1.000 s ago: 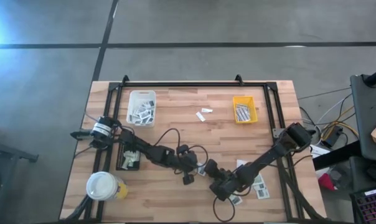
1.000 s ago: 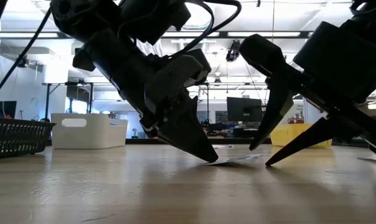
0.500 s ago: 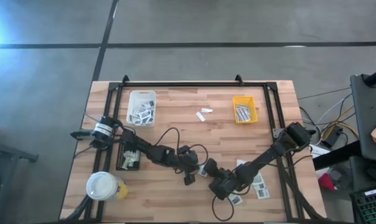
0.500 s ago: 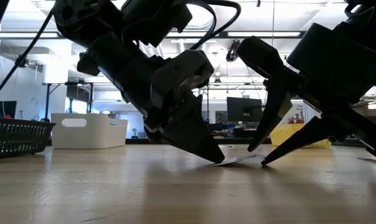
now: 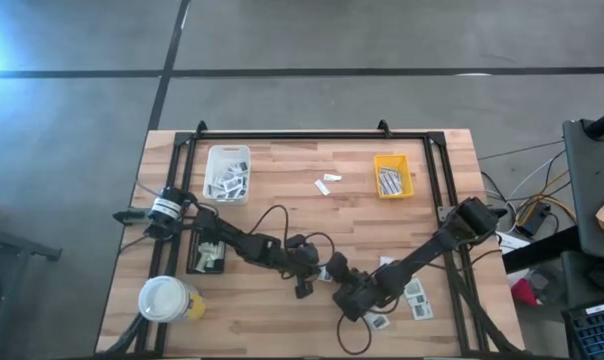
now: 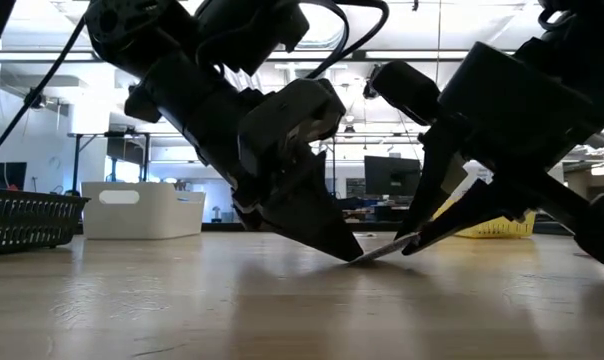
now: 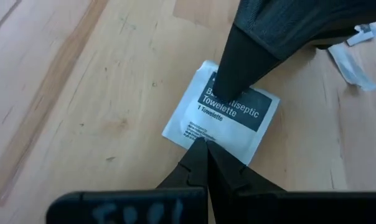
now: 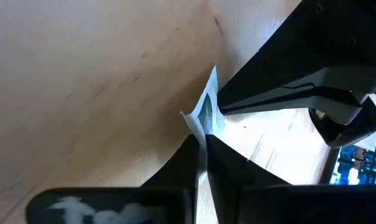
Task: Pick & Place First Aid Supplies
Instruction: Put the gray towelette pack into the white bin
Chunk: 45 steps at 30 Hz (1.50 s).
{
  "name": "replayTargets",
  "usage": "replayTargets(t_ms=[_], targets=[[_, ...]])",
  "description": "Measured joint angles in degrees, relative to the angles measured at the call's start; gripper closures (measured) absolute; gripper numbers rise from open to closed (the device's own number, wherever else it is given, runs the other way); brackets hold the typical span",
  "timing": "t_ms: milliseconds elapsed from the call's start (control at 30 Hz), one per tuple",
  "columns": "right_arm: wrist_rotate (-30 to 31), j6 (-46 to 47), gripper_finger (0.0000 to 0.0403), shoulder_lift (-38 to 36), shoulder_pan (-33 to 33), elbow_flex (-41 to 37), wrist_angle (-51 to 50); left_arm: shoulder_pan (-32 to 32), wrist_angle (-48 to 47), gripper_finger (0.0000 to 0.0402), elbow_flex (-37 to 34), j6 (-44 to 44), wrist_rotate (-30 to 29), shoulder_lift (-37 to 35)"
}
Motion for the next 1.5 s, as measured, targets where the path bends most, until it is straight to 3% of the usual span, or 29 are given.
replayTargets(t_ms=[200,433,833,1233,1367,1500], targets=[[0.15,6.16,0.0394,0.00,0.27,1.93,-5.44,-0.02,-2.51,0.0401,-0.04,3.12,-0.98,-1.88],[0.31,15.24,0.0394,-0.35,0.43,4.56,-12.52,-0.47,-8.16,0.0401,0.00,8.43,-6.83,-5.56],[0.19,23.86,0.0394,-9.52,0.56,3.27,-20.51,-5.14,-8.38,0.0401,0.03,19.86,-16.56,-9.45],[-1.92,40.13,0.0394,-18.89,1.88,-0.91,-20.91,-5.33,-4.63,0.0401,0.16,23.00,-16.42,-9.78],[-2.95,46.16,0.0394,-19.13,1.89,-2.19,-18.90,-5.18,-4.38,0.0399,0.16,25.02,-14.20,-9.81],[-6.04,46.34,0.0394,-18.08,1.78,-3.30,-12.45,-5.18,-3.19,0.0381,0.16,26.19,-13.29,-9.81]])
